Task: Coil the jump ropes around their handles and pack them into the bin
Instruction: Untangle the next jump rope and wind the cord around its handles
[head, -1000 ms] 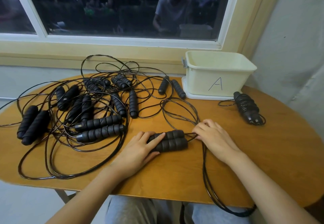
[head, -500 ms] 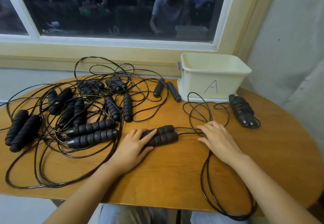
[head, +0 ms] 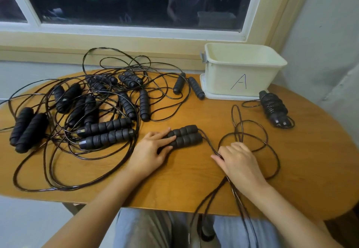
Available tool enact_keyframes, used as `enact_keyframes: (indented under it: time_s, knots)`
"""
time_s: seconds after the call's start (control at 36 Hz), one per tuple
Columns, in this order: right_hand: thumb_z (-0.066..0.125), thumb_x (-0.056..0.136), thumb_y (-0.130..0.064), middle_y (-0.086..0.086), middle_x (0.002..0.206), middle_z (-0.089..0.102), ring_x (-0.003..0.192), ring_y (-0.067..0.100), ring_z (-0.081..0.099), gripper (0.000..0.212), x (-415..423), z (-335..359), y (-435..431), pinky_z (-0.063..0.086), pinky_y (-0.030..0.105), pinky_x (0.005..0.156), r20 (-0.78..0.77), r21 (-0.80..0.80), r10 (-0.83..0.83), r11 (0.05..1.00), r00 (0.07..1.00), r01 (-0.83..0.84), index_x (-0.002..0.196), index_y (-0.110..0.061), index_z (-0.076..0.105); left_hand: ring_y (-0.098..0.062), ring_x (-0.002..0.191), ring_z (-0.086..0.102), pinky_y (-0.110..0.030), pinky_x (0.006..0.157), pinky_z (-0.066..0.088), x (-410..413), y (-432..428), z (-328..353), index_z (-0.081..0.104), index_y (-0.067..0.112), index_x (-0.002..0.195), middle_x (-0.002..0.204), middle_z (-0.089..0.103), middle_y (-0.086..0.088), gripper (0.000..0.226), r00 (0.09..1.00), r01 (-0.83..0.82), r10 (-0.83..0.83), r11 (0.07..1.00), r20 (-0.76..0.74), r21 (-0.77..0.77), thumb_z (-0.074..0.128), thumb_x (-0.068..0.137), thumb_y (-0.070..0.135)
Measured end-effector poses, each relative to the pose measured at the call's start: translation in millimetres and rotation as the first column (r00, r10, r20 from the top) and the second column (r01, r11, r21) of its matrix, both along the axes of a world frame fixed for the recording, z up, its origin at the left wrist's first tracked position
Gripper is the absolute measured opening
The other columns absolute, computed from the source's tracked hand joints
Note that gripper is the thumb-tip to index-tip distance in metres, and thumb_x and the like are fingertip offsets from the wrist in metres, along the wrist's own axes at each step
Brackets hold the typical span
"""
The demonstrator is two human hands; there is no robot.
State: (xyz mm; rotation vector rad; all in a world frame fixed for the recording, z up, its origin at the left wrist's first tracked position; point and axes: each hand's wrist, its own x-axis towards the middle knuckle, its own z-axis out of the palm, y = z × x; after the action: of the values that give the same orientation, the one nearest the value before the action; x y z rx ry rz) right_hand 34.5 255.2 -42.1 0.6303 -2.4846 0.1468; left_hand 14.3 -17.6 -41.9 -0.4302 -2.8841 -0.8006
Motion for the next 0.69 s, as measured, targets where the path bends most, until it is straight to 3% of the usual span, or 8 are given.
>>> enact_keyframes:
  time_s: [0.17,0.28,0.42,0.69]
  knots:
    - [0.083,0.073,-0.034,-0.006,0.052,0.049,0.046,0.012,0.050,0.032,26.6,-5.5,-37.8,0.046,0.028,0.049,0.002,0.025,0.005,1.000,1.000,-0.005,0.066,-0.017,0.057,-0.013,0.134,0.038,-0.038,0.109,0.039,0.2,1.5,2.7,0.051,0.039,0.137,0.153,0.037,0.018,0.043,1.000,-0.011,0.011,1.000,0.014,-0.018,0.059,0.096,0.033]
    - [0.079,0.072,-0.033,-0.003,0.054,0.053,0.054,0.017,0.054,0.027,33.4,-1.9,-59.0,0.047,0.031,0.052,-0.043,0.006,-0.004,1.000,0.999,0.004,0.066,-0.016,0.060,-0.013,0.135,0.038,-0.033,0.107,0.037,0.9,2.9,5.3,0.051,0.037,0.138,0.153,0.038,0.017,0.043,1.000,-0.012,0.013,0.999,0.010,-0.032,0.059,0.096,0.031]
    - [0.084,0.070,-0.031,-0.004,0.059,0.059,0.060,0.016,0.057,0.025,33.3,-3.9,-60.6,0.049,0.031,0.052,0.072,-0.047,-0.012,0.999,0.997,0.015,0.071,-0.016,0.064,-0.014,0.136,0.037,-0.034,0.107,0.036,1.8,3.6,5.6,0.051,0.037,0.139,0.154,0.037,0.016,0.043,1.000,-0.015,0.016,0.999,0.006,-0.029,0.058,0.097,0.031]
    - [0.086,0.072,-0.022,-0.002,0.070,0.062,0.065,0.018,0.060,0.021,-0.5,-5.3,-2.4,0.049,0.030,0.050,0.103,0.076,-0.081,0.994,0.991,0.074,0.078,-0.013,0.068,-0.013,0.132,0.038,-0.033,0.105,0.037,-1.9,-0.2,5.4,0.047,0.036,0.141,0.155,0.035,0.013,0.045,0.999,0.050,-0.050,0.998,0.008,-0.048,0.055,0.097,0.039]
